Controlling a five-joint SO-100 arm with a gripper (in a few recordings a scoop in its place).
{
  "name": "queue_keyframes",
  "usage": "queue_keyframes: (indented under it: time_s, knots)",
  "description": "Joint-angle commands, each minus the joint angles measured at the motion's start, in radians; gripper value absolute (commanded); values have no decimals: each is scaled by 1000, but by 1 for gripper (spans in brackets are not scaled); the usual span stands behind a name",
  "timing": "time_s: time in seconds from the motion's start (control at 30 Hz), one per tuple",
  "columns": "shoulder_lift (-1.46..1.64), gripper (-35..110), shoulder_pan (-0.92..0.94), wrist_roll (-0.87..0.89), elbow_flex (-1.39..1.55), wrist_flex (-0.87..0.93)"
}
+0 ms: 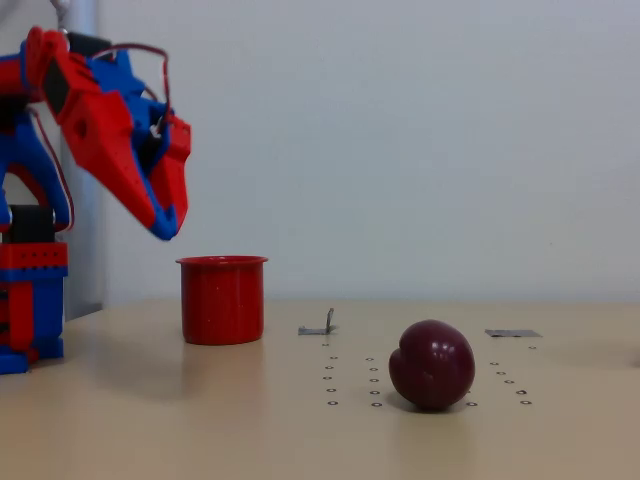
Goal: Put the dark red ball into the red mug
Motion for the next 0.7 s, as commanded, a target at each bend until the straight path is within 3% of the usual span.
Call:
queue_keyframes:
  time_s: [0.0, 0.47, 0.67]
  knots:
    - [-15, -2, 5, -21, -172, -6]
    - [-67, -2, -80, -138, -245, -11]
    - [-213, 6, -152, -149, -308, -3]
